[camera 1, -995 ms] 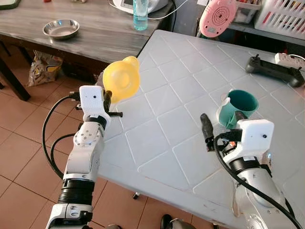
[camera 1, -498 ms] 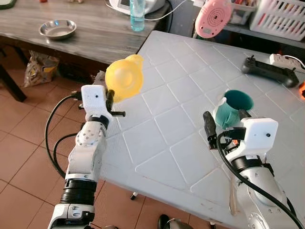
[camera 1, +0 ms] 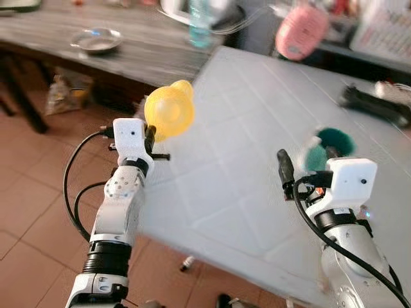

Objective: Setting the table

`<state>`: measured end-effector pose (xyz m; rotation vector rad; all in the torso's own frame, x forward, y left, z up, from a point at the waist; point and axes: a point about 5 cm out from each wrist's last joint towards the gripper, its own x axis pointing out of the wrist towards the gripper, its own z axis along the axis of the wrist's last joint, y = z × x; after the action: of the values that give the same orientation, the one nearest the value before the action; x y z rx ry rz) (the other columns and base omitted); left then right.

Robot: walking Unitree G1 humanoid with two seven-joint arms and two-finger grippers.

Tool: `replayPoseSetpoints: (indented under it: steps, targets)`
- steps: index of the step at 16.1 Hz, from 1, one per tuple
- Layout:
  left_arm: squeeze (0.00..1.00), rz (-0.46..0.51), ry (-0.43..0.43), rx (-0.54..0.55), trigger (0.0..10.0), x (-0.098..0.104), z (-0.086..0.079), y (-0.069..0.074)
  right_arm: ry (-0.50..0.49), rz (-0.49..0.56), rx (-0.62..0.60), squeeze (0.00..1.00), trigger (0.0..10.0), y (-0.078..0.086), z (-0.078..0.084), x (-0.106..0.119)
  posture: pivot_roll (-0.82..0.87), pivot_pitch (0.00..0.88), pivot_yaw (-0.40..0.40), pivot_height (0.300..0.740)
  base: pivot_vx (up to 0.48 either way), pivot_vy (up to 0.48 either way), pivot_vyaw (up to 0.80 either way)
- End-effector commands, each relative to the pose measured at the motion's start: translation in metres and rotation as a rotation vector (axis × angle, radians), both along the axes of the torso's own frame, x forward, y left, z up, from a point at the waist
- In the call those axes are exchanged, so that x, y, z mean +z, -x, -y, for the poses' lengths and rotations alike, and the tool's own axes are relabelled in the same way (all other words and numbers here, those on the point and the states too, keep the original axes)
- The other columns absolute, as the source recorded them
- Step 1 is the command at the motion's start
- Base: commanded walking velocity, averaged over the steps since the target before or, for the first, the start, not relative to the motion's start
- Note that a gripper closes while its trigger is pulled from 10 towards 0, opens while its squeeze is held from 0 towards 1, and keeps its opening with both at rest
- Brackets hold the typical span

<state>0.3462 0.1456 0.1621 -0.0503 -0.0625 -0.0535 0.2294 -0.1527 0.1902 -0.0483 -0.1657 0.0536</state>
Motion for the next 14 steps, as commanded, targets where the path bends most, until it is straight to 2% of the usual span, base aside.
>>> replayPoseSetpoints:
  steps: [1,14]
  targets:
    - [0.0,0.011,-0.004,0.008,10.0,0.0036,-0.0028,-0.0021,0.001,0.004,-0.01,0.0,10.0,0.0011,0.0007,0.0002,0.04,0.141,-0.063,0.74,0.0,0.48,0.0]
    - [0.0,0.005,-0.016,-0.012,10.0,-0.002,0.002,-0.011,0.008,0.015,-0.036,0.0,10.0,-0.0024,0.0038,0.0011,0.03,0.135,-0.069,0.74,0.0,0.48,0.0]
